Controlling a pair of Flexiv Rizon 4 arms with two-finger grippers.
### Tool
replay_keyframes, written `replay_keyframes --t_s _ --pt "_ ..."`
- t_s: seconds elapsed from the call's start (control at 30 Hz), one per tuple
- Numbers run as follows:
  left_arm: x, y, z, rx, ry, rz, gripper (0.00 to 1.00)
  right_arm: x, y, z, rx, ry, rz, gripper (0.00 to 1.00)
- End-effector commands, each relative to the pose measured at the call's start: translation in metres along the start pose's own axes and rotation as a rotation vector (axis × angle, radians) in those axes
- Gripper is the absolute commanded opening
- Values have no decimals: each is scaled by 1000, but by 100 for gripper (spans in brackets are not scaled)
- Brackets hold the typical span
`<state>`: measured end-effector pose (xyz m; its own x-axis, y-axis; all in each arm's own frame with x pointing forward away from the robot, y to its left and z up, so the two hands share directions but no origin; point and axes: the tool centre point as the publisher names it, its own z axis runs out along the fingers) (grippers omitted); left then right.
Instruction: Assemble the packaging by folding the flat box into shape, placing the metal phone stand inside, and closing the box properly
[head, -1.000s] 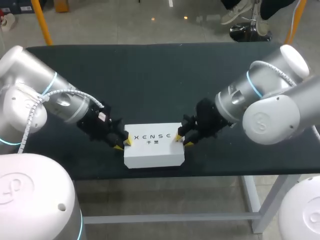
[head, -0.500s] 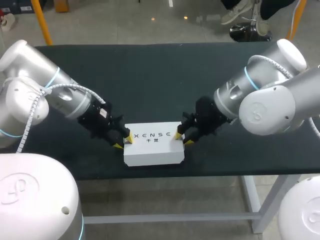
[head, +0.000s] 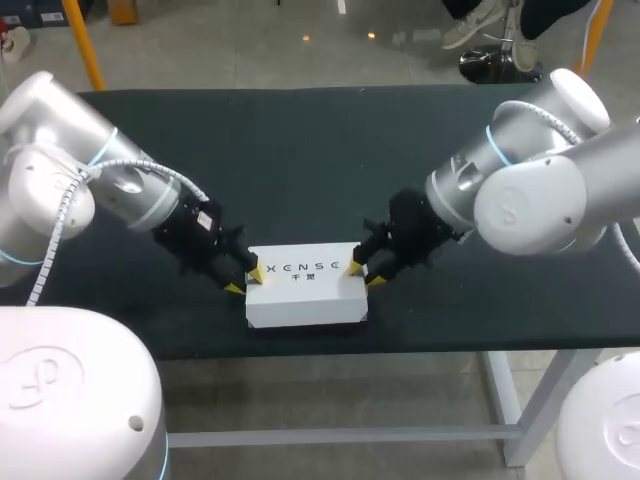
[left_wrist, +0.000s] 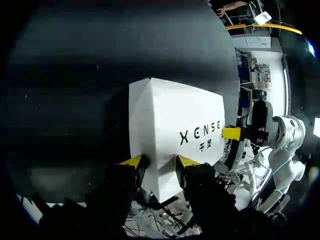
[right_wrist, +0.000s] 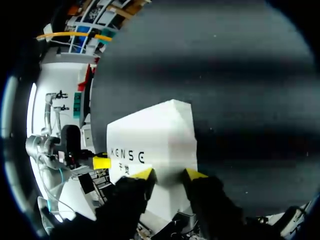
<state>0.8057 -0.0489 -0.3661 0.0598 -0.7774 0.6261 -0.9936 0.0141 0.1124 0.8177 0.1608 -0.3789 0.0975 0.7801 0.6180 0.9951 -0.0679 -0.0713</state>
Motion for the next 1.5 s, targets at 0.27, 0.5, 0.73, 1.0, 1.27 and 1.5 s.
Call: replay_keyframes --t_s 0.27,0.5,0.73,1.0,1.27,1.5 --pt "9 -7 -2 -49 -19 -32 42 8 7 -2 127 6 16 44" --pt "11 -9 -4 -66 -23 -43 43 12 7 -3 133 2 20 44" --pt "11 -9 -7 -73 -24 -52 42 13 8 -4 150 6 23 44" --pt "11 -8 -10 -74 -31 -58 42 15 10 -4 161 4 23 44" --pt "14 -9 -13 -86 -40 -69 42 20 12 -7 177 5 22 45" --pt "14 -12 -15 -102 -47 -85 42 22 14 -9 191 6 23 46"
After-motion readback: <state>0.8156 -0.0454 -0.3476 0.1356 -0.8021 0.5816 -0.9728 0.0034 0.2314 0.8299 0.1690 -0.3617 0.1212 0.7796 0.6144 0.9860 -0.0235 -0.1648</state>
